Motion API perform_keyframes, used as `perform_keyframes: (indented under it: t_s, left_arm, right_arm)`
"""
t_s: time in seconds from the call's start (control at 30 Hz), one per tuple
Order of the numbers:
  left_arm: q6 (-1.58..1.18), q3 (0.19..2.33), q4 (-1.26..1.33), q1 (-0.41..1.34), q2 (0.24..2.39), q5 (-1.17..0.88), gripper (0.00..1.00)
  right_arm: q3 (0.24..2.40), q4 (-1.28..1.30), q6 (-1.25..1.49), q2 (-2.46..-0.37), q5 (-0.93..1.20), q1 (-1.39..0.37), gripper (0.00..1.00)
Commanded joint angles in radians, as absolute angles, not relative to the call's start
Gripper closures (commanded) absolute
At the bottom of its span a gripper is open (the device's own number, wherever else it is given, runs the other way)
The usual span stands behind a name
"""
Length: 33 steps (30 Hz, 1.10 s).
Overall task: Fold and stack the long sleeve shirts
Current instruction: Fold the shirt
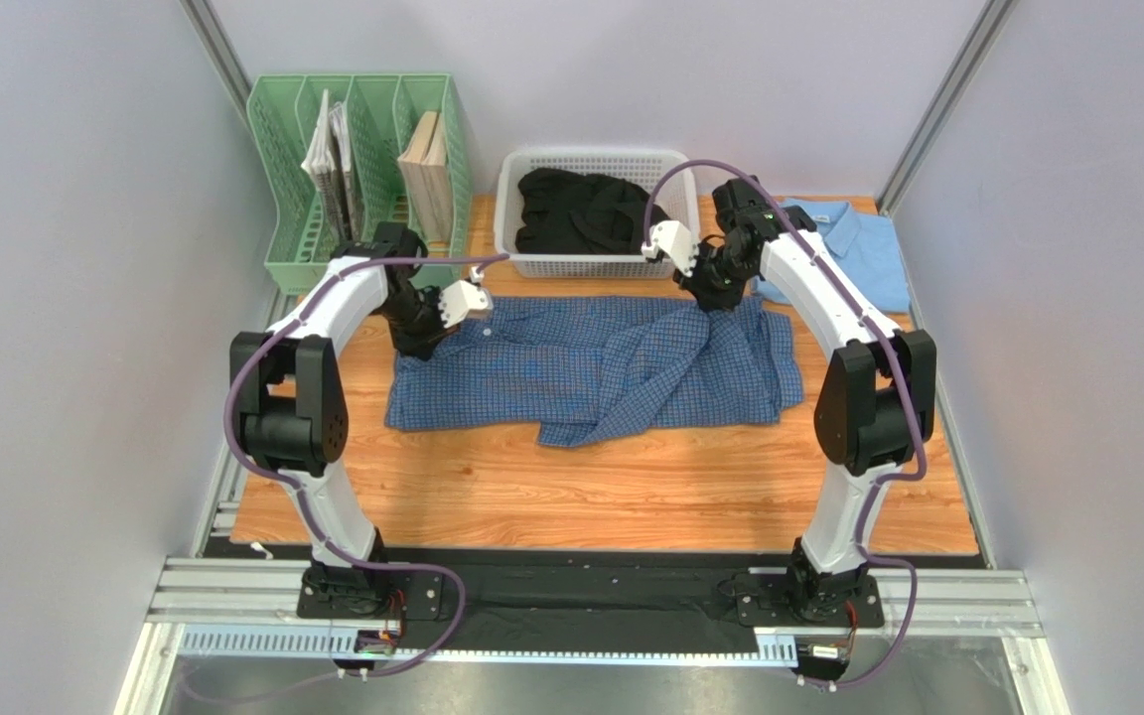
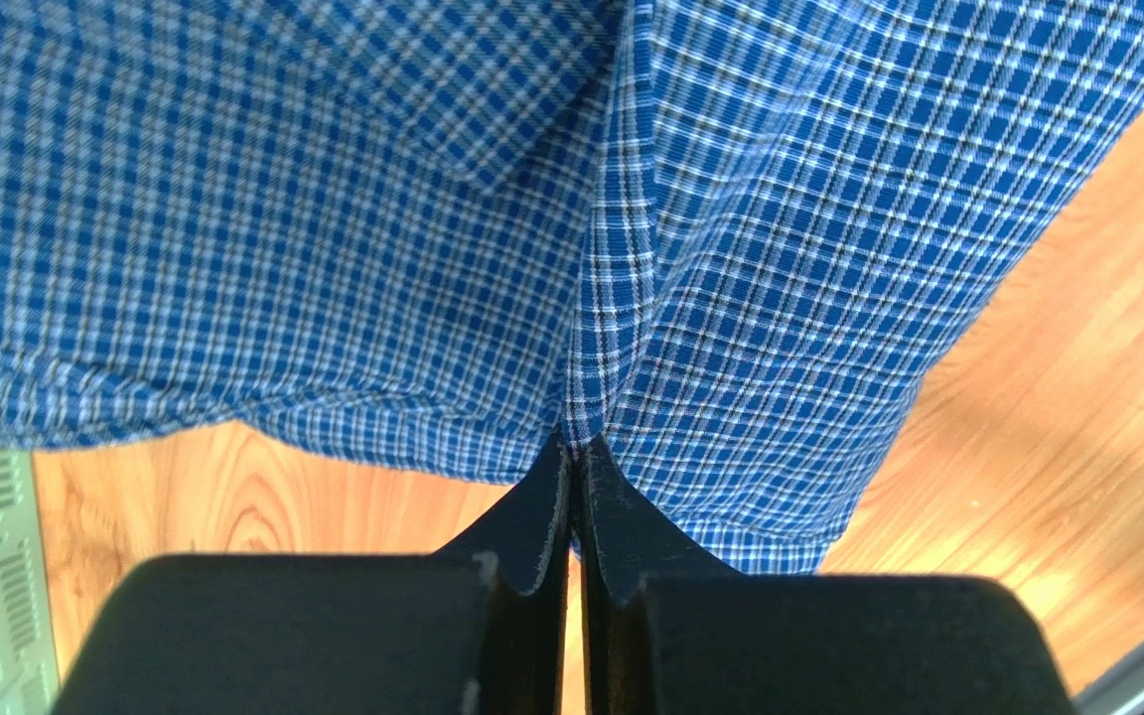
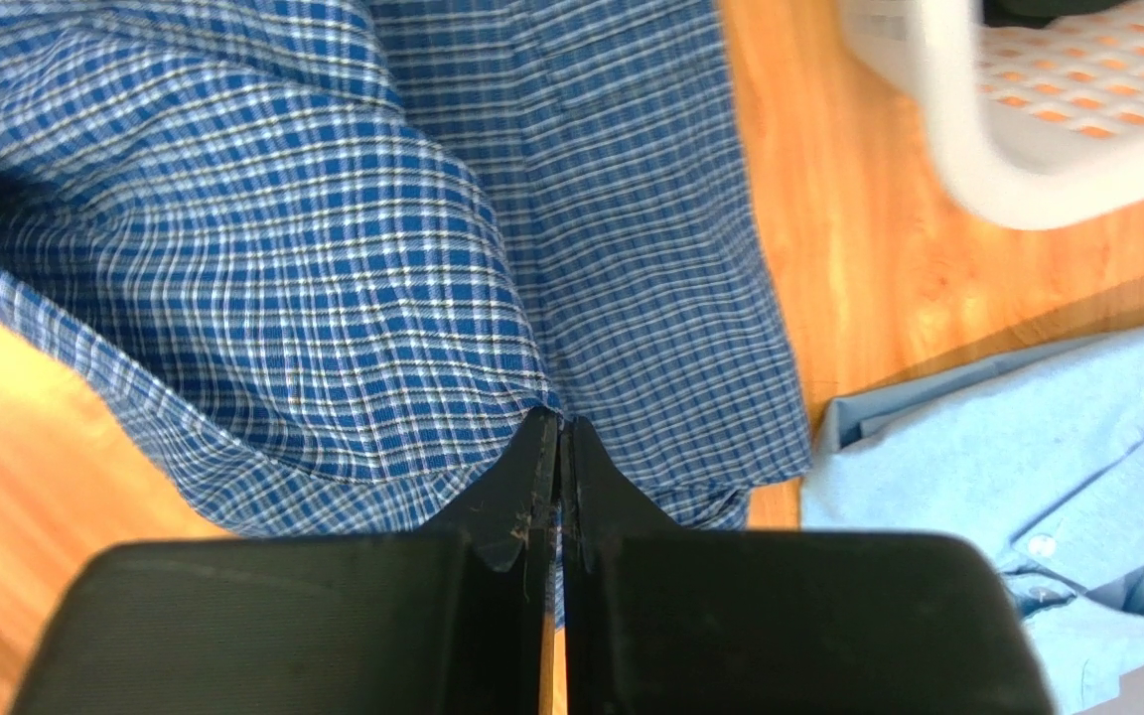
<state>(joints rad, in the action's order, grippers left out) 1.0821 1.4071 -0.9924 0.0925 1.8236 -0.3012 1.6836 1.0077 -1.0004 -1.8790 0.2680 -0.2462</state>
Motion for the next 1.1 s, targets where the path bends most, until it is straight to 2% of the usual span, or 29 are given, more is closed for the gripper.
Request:
perform_keyframes:
  t_s: [0.0, 0.3, 0.57, 0.63, 0.67, 0.73, 0.77, 0.8, 0.87, 0.93, 1.07]
  left_arm:
    - [1.009, 1.448, -0.948, 0.075, 1.770, -0.316, 1.00]
    - [0.939, 1.581, -0.933, 0.075, 1.884, -0.281, 1.00]
    - [0.920, 1.592, -0.911, 0.075, 1.959, -0.244, 0.98]
    - [0.910, 1.595, -0.908, 0.075, 1.979, -0.224, 0.95]
    - [0.885, 1.595, -0.896, 0.074, 1.982, -0.215, 0.87]
    - [0.868, 1.597, -0.896, 0.063, 1.977, -0.207, 0.76]
    - [0.839, 1.597, -0.893, 0.058, 1.968, -0.212, 0.65]
    - [0.824, 1.595, -0.893, 0.051, 1.938, -0.222, 0.61]
    - [0.789, 1.574, -0.899, 0.037, 1.896, -0.270, 0.49]
    - [0.775, 1.518, -0.899, 0.037, 1.823, -0.316, 0.48]
    - [0.735, 1.421, -0.917, 0.037, 1.740, -0.385, 0.46]
  right_arm:
    - [1.750, 0.931, -0.937, -1.881, 0.258, -0.226, 1.00]
    - [1.752, 0.928, -0.934, -1.902, 0.249, -0.213, 1.00]
    - [1.752, 0.896, -0.897, -1.945, 0.226, -0.202, 0.98]
    - [1.761, 0.890, -0.874, -1.962, 0.218, -0.202, 0.94]
    - [1.766, 0.890, -0.842, -1.968, 0.206, -0.202, 0.81]
    - [1.787, 0.919, -0.813, -1.976, 0.195, -0.199, 0.64]
    - [1.793, 0.964, -0.778, -1.976, 0.212, -0.181, 0.49]
    - [1.798, 0.991, -0.763, -1.971, 0.228, -0.167, 0.45]
    - [1.809, 1.066, -0.729, -1.945, 0.289, -0.117, 0.41]
    - [1.795, 1.112, -0.663, -1.921, 0.352, -0.080, 0.39]
    - [1.656, 1.201, -0.614, -1.844, 0.466, -0.025, 0.43]
